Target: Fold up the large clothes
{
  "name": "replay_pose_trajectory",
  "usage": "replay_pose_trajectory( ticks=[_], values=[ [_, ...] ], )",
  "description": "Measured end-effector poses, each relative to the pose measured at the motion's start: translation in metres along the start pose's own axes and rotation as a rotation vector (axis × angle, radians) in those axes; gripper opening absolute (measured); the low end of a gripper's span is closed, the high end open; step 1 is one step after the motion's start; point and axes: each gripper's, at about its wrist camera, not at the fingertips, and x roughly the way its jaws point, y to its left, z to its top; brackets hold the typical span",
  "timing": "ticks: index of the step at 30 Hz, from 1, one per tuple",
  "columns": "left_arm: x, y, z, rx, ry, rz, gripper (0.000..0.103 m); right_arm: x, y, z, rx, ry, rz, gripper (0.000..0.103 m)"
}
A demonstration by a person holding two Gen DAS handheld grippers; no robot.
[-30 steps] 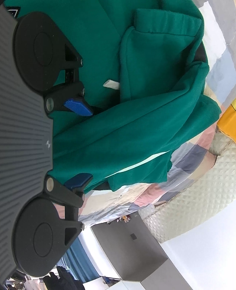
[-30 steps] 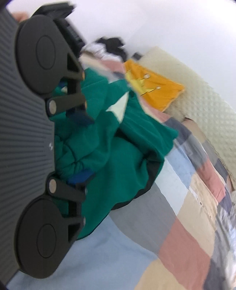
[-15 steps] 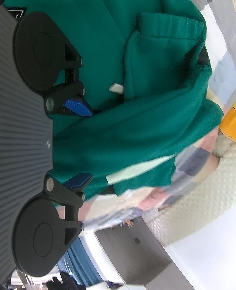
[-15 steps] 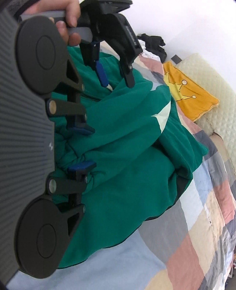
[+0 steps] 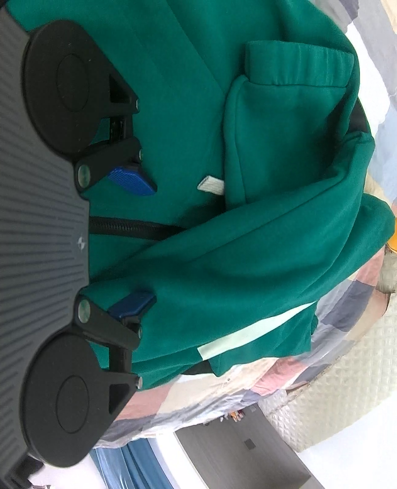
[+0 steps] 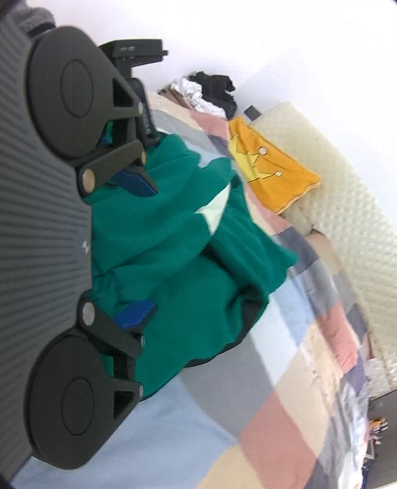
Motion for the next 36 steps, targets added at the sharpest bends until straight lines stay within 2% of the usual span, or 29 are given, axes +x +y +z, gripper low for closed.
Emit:
replay_pose_trajectory(
  ticks=[7,10,13,17,18,20,21,22,23,28,32,36],
  values=[
    [-0.002,0.004,0.001,-0.021,-0.002,-0.012,0.071,0.027,-0.004,0.014,-0.008,-0.018,-0.027,0.077],
    [-0.010,0.011,0.001,-0.077,-0.020,-0.093,0.071,0.051,-0.014,0.023,0.026,0.021,-0.036,0.072],
    [-0.020,0.016,0.002,-0.127,-0.045,-0.200,0.071,0.075,-0.027,0.027,0.081,0.088,0.002,0.069],
    [-0.030,0.013,0.004,-0.135,-0.080,-0.289,0.071,0.095,-0.028,0.031,0.098,0.139,0.050,0.066],
    [-0.031,0.012,0.004,-0.132,-0.085,-0.305,0.071,0.098,-0.027,0.031,0.099,0.152,0.063,0.063],
    [-0.031,0.009,0.005,-0.126,-0.094,-0.331,0.071,0.103,-0.022,0.028,0.091,0.180,0.079,0.024],
    [-0.031,0.008,0.006,-0.123,-0.097,-0.338,0.071,0.103,-0.019,0.026,0.080,0.189,0.078,0.017],
    [-0.029,0.007,0.007,-0.122,-0.099,-0.342,0.071,0.101,-0.016,0.024,0.064,0.188,0.079,0.010],
    [-0.028,0.006,0.008,-0.125,-0.107,-0.344,0.071,0.097,-0.012,0.023,0.046,0.178,0.091,0.008],
    [-0.022,0.005,0.023,-0.133,-0.135,-0.325,0.071,0.068,0.004,0.027,0.050,0.101,0.211,0.006],
    [-0.012,0.005,0.040,-0.118,-0.139,-0.255,0.071,0.054,0.018,0.027,0.022,0.073,0.286,0.006],
    [0.002,0.017,0.054,-0.173,-0.131,-0.227,0.071,0.050,0.023,0.027,-0.015,0.063,0.308,0.006]
  ],
)
